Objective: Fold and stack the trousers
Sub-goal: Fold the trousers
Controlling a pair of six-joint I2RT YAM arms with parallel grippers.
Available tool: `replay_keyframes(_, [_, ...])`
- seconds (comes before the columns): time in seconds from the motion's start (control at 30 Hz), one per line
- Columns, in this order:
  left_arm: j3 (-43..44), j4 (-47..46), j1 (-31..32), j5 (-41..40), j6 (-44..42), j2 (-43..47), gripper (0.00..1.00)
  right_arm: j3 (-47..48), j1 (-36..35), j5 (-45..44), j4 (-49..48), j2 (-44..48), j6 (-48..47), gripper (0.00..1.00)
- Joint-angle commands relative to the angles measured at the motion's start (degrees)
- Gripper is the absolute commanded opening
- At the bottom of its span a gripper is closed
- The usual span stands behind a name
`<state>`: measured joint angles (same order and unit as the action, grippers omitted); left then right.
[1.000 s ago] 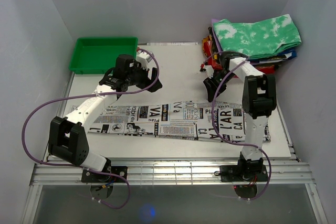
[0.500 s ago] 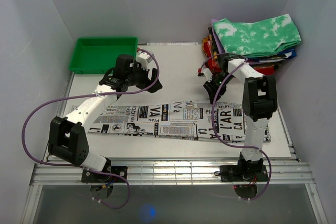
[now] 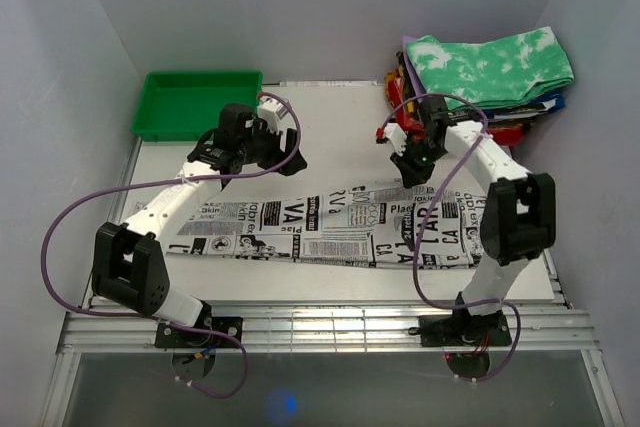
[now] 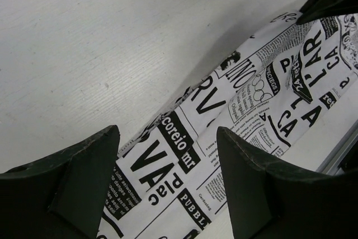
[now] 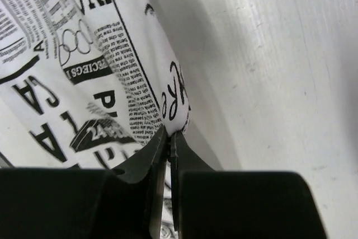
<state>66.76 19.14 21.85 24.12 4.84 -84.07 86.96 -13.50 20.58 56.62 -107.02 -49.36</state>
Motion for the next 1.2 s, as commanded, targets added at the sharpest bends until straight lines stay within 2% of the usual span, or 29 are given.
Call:
replay_keyframes(0.0, [1.09,-1.81,-0.22,3.11,3.85,2.51,0.8,-8.71,-2.41,-1.5,-7.47,11.9,-1.61,0.08])
replay_keyframes(0.23, [-4.62,-4.19,0.91,9.97,9.83,4.36,0.78,-34.26,-12.15,-13.0,-23.12,30.97,-3.46,0.08])
replay_keyframes(0.43, [-8.93,-4.98,5.04,11.65,12.29,4.71,0.75,-48.26,-22.34,-23.63,-30.5,41.26,-0.74,0.08])
replay_keyframes(0.63, [-8.93,-11.29,12.24,10.25,15.1,-0.29,0.72,-55.05,-28.41,-26.46,-32.62,46.64,1.19,0.11])
replay_keyframes(0.77, [-7.09,-15.26,15.76,9.89,17.56,-5.74,0.68,-58.56,-29.83,-27.08,-34.55,46.9,1.29,0.16])
replay_keyframes(0.9, [-6.65,-21.5,18.23,11.12,21.17,-10.66,0.64,-60.58,-30.97,-27.7,-35.88,47.08,0.06,0.16])
replay_keyframes(1.03, [-4.45,-24.31,20.51,9.54,22.84,-16.29,0.65,-61.47,-32.2,-26.82,-36.14,47.43,-0.03,0.16])
replay_keyframes(1.1, [-3.57,-24.15,20.78,8.93,22.85,-19.28,0.64,-61.73,-32.29,-26.56,-36.05,47.52,0.67,0.2])
replay_keyframes(1.17, [-3.04,-24.15,21.48,9.63,22.14,-20.95,0.59,-62.17,-32.38,-26.38,-36.05,47.7,1.37,0.29])
